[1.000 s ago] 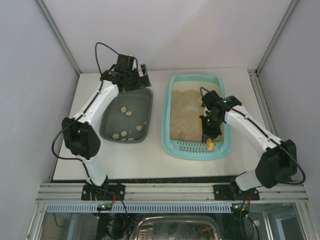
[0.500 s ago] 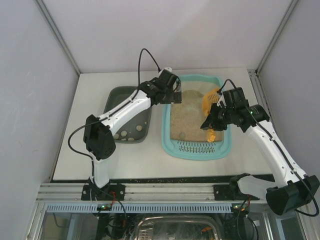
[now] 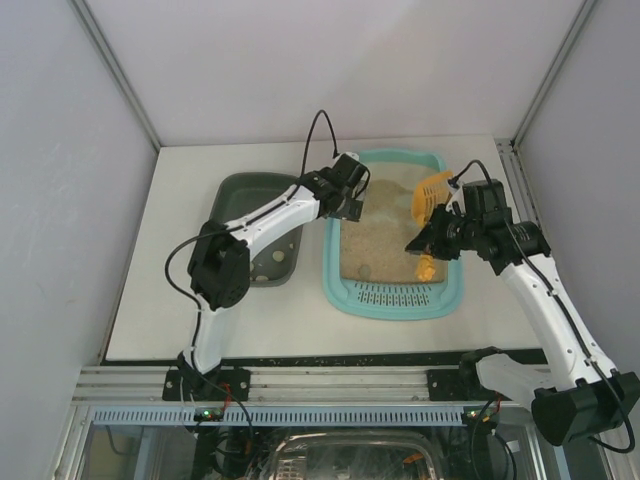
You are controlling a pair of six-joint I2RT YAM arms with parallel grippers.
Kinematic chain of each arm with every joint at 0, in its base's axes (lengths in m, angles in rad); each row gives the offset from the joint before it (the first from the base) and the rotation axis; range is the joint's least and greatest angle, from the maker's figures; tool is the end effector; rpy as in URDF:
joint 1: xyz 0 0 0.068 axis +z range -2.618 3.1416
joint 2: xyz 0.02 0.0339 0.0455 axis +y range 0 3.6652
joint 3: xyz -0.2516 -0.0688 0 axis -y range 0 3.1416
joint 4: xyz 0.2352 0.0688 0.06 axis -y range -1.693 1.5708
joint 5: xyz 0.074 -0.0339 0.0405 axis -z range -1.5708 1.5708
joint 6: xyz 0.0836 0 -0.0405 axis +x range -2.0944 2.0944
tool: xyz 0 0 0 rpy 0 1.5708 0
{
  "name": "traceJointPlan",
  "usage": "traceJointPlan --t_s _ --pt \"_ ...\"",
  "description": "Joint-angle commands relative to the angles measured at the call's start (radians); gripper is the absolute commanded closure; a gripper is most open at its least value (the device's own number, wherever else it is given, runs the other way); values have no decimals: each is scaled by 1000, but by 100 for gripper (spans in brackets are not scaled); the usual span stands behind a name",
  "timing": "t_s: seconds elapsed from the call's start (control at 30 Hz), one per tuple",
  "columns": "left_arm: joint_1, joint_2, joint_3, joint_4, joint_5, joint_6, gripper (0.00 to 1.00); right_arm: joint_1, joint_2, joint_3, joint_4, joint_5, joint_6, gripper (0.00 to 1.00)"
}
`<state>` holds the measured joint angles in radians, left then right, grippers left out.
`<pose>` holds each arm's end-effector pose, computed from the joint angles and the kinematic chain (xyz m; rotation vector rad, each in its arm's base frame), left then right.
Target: Clean the litter box
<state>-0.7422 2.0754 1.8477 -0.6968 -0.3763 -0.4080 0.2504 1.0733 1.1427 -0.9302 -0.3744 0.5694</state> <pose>0.3713 -0.2989 0.2180 0.2486 2.3954 -0.0538 0.2146 0.0865 0.2956 0.2252 2.5127 0.8090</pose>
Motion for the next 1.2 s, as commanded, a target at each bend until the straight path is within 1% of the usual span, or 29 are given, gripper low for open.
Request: traceJointPlan --t_s 0.0,0.03,0.1,0.13,0.2,0.4,0.47,0.57,0.63,0.7,0.83,0.93,1.0,1.07,1.17 --pt "12 34 18 -4 -33 103 13 -30 -31 2 93 -34 18 100" --pt "12 45 34 -7 -24 126 19 -39 -34 2 100 -39 21 100" --pt "12 62 68 -10 8 165 35 -53 -40 2 112 -43 27 100" --pt "12 70 84 -10 30 198 41 -60 -43 2 117 -45 30 100" --pt "12 76 114 -6 68 260 48 -72 -49 2 124 -48 30 100" --pt "12 85 185 0 223 477 62 -109 -61 2 84 -57 12 100" --pt "13 107 227 -21 318 573 75 -113 -73 2 57 -45 10 100" --pt "19 181 372 -112 418 732 90 -134 -104 1 -10 -41 12 100" --pt "29 232 474 -158 457 810 94 -147 -136 2 -51 -26 8 100" --pt "34 259 527 -161 493 896 98 -158 -172 2 -83 -7 6 100" --pt "33 260 502 -105 539 1108 100 -171 -203 1 -132 -26 -4 100" --pt "32 274 492 -103 589 1265 100 -173 -200 -9 -150 -99 -19 100" --pt "32 267 457 -92 628 1369 100 -174 -190 -11 -155 -168 -25 100" --pt "32 256 421 -63 665 1442 100 -175 -172 -11 -160 -237 -33 100" --pt "24 258 405 2 698 1485 100 -176 -126 -11 -186 -326 -45 100"
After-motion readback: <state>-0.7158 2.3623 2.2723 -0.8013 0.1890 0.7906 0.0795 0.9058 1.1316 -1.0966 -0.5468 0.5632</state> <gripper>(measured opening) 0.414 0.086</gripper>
